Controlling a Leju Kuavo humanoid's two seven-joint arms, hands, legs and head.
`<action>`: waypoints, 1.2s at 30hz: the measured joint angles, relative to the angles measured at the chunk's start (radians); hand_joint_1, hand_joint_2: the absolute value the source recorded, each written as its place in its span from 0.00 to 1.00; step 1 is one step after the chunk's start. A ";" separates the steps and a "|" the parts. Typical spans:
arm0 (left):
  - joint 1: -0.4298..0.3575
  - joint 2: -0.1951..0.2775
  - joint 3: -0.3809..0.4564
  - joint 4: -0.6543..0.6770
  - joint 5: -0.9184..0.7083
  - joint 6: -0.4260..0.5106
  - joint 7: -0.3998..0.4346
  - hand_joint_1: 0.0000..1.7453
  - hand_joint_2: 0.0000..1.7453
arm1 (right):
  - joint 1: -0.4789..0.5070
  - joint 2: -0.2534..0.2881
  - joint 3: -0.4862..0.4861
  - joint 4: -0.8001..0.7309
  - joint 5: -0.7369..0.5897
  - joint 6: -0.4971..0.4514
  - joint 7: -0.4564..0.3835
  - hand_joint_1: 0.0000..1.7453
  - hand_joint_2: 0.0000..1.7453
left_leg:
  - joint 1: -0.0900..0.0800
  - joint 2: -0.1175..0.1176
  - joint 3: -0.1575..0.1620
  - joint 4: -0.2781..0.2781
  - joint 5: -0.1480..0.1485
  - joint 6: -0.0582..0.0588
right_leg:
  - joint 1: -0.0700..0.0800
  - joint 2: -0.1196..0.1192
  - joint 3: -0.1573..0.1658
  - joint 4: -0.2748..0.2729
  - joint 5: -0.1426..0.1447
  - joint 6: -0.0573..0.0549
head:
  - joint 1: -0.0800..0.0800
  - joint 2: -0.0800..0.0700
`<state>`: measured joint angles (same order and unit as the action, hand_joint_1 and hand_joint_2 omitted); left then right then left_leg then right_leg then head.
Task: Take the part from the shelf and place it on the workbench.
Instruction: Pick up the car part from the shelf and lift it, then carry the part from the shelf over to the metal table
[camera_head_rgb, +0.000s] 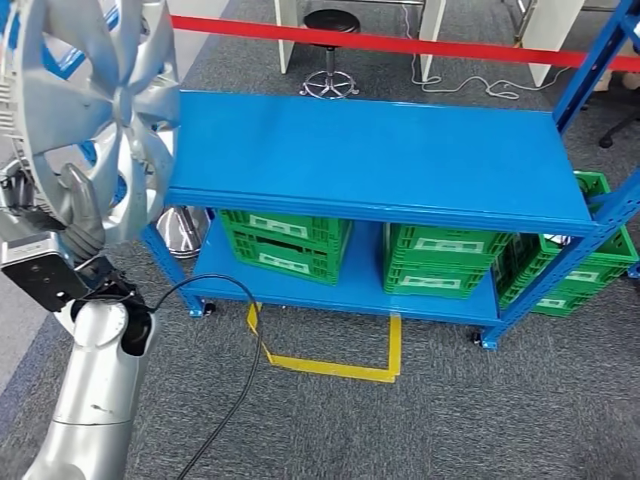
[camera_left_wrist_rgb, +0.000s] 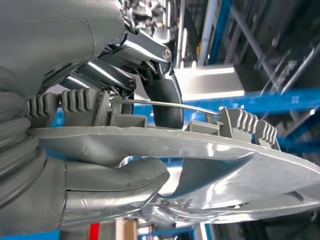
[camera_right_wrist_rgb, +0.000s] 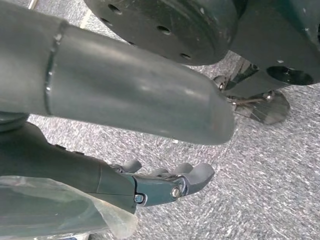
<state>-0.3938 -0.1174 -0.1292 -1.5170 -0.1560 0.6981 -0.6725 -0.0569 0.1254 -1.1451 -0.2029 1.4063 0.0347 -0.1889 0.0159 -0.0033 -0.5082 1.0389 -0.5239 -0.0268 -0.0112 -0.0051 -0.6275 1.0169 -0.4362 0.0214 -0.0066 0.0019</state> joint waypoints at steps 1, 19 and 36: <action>0.001 0.001 0.003 -0.004 0.001 0.000 -0.001 1.00 1.00 | 0.000 0.000 -0.001 0.000 0.000 0.000 0.000 0.00 0.00 | -0.003 -0.001 0.006 -0.019 -0.008 0.006 | 0.000 0.000 -0.007 0.001 0.008 0.008 | 0.001 0.000; 0.023 -0.005 0.058 -0.057 -0.095 0.000 -0.020 1.00 1.00 | -0.001 0.002 -0.004 0.000 0.000 -0.004 -0.006 0.00 0.00 | -0.024 0.003 -0.170 -0.019 0.147 0.034 | 0.014 0.002 0.151 -0.042 -0.107 -0.019 | 0.005 0.000; 0.054 -0.001 0.094 -0.123 -0.121 0.000 -0.020 1.00 1.00 | 0.006 0.007 -0.009 0.000 -0.002 -0.004 -0.011 0.00 0.00 | -0.007 0.005 -0.027 -0.033 0.027 0.053 | 0.007 0.003 -0.052 0.056 -0.042 0.019 | 0.002 0.000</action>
<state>-0.3395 -0.1187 -0.0352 -1.6399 -0.2766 0.6984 -0.6928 -0.0512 0.1324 -1.1540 -0.2029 1.4044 0.0305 -0.2003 0.0092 0.0014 -0.5353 1.0063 -0.4970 0.0260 -0.0045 -0.0021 -0.6798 1.0728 -0.4784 0.0405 -0.0043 0.0019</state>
